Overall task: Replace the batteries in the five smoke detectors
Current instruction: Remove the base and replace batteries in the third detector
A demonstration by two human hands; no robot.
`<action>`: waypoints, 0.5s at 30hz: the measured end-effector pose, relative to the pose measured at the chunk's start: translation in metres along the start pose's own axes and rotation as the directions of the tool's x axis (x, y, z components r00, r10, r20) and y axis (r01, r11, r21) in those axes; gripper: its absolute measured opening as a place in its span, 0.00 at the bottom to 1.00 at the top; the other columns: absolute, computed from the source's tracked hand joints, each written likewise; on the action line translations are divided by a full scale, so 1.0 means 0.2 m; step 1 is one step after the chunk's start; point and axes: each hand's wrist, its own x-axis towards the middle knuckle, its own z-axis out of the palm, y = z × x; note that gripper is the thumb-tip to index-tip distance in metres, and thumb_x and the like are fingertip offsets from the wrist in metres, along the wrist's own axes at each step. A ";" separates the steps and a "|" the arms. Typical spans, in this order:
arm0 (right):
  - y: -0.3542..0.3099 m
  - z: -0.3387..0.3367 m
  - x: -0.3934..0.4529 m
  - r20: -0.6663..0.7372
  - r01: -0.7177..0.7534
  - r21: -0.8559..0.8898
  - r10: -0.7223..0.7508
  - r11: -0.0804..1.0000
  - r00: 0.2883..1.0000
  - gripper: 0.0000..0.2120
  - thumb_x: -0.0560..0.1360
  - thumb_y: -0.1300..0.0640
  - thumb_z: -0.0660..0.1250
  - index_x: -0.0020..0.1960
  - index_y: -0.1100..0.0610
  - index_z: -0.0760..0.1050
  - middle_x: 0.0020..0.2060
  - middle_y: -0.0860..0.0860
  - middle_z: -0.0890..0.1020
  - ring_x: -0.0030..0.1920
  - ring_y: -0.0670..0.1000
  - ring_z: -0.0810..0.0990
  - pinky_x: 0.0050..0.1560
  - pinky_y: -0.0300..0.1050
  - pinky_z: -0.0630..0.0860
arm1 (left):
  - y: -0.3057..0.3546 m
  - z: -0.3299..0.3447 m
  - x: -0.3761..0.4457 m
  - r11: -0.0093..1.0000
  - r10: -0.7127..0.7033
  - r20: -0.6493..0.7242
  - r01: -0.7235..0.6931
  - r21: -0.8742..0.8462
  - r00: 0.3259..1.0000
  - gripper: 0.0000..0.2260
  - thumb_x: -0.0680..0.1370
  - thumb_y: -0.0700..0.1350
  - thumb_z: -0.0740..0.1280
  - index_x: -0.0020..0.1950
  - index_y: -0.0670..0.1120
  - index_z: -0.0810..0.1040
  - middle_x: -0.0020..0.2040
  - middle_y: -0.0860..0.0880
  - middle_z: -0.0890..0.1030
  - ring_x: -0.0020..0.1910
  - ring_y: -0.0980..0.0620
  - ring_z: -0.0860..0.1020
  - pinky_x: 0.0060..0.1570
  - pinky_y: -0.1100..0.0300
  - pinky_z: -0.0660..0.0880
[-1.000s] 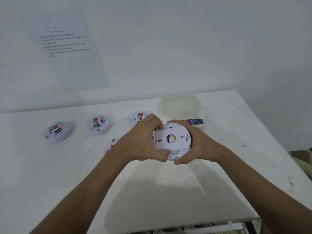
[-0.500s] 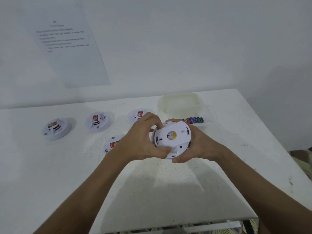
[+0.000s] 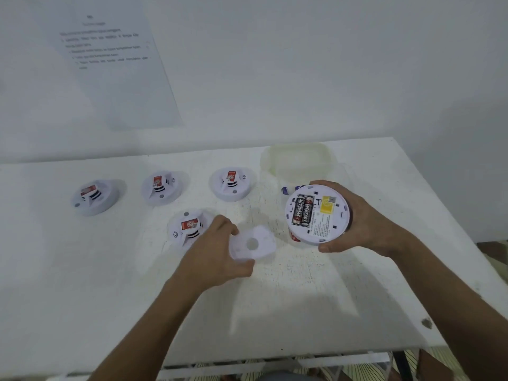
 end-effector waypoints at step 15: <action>-0.01 0.06 -0.02 0.038 -0.016 -0.007 0.016 1.000 0.999 0.45 0.58 0.64 0.81 0.71 0.48 0.67 0.63 0.37 0.76 0.65 0.42 0.76 0.56 0.37 0.78 | 0.24 -0.09 0.07 0.913 0.020 0.004 -0.017 -0.407 1.000 0.19 0.74 0.53 0.72 0.64 0.54 0.77 0.58 0.57 0.80 0.44 0.64 0.81 0.40 0.67 0.79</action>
